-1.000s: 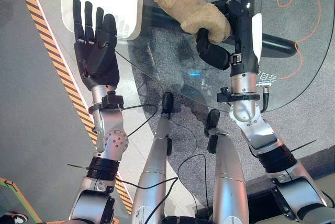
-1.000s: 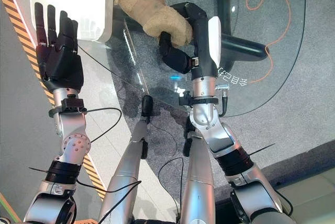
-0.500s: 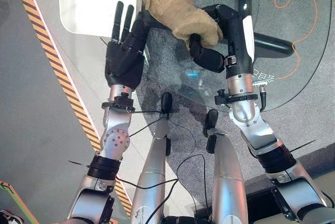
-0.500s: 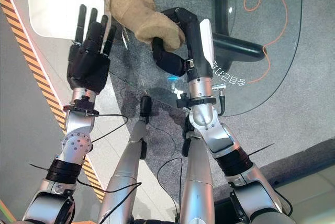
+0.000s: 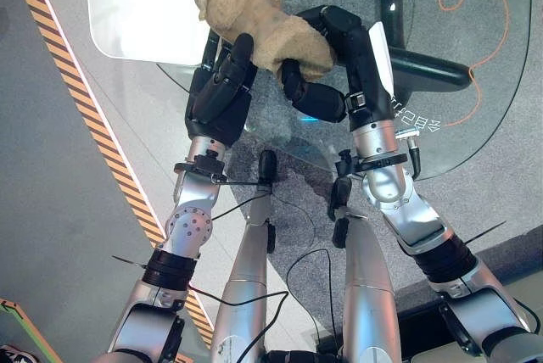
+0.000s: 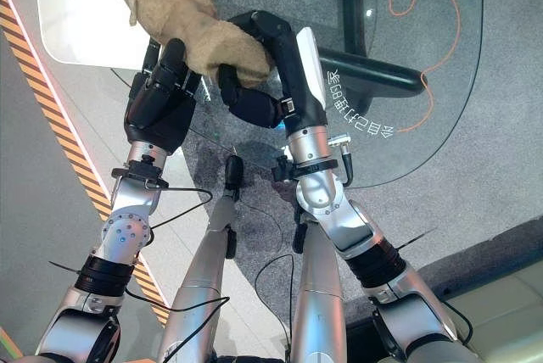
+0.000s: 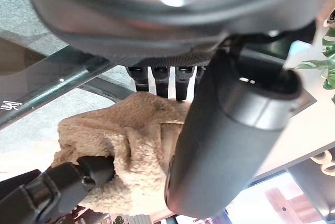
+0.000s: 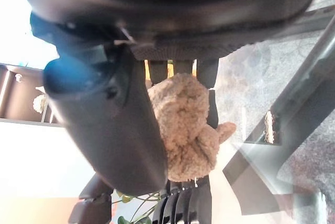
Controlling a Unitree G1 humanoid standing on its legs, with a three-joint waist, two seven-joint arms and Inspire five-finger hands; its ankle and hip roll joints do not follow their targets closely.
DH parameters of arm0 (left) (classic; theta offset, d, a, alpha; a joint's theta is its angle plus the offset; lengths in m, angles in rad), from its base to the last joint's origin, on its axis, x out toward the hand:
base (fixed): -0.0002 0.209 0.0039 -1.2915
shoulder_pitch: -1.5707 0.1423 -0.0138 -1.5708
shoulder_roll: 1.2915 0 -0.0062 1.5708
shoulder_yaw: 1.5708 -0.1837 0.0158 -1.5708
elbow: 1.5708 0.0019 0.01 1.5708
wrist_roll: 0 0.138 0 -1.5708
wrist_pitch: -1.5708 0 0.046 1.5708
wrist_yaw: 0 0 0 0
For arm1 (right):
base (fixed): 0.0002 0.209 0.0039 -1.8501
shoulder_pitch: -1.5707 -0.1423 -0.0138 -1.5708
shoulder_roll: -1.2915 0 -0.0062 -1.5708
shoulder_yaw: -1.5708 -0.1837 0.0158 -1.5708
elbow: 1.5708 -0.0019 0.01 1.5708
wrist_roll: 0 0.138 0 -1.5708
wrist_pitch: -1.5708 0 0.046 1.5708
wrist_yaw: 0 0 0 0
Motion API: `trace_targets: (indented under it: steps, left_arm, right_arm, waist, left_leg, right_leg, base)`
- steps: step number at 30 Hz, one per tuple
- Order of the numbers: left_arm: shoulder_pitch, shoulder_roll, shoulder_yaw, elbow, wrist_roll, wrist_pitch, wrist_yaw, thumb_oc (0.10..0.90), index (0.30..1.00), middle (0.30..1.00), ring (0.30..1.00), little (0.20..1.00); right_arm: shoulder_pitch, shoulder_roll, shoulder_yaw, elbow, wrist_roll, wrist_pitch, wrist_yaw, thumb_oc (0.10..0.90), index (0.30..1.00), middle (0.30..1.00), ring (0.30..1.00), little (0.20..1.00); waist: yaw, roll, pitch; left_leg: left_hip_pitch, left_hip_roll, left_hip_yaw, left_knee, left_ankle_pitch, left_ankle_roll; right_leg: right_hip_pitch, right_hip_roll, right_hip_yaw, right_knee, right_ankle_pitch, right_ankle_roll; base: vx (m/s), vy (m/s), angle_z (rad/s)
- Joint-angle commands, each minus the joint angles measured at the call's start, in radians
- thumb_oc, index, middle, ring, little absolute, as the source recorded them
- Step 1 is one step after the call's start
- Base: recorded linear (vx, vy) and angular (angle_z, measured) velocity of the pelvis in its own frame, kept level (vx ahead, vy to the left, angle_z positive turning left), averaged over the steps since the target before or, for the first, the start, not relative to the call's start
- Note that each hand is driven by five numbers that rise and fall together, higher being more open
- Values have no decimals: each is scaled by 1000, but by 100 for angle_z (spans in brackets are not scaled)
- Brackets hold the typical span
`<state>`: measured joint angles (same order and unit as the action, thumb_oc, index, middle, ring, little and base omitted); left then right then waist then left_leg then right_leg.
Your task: Wipe the table with a cloth and put it in the basket.
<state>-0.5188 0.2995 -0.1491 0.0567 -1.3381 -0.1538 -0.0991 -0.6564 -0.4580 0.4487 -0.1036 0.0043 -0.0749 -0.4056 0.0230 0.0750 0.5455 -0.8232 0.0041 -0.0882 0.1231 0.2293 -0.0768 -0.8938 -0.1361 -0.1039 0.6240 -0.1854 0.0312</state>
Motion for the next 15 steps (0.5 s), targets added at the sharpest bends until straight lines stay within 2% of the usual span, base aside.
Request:
trace_targets:
  steps: [1,15]
  left_arm:
    - [-82,18,-19,-149,-19,-36,-58,800,900,900,900,900]
    - [-80,-1,-15,-168,-32,-57,-101,800,900,900,900,900]
  right_arm:
    - [-149,41,14,-231,-4,-122,29,100,300,300,300,200]
    - [-145,26,38,-178,-24,-64,-1,100,300,300,300,200]
  waist:
    - [19,-35,-26]
    - [22,-38,-26]
  left_leg:
    - [25,-21,42,142,-174,39]
    - [25,-21,43,144,-176,37]
  right_leg:
    - [82,-29,16,-340,242,97]
    - [84,-32,12,-338,239,93]
  base:
    - [0,0,0]
    - [0,0,0]
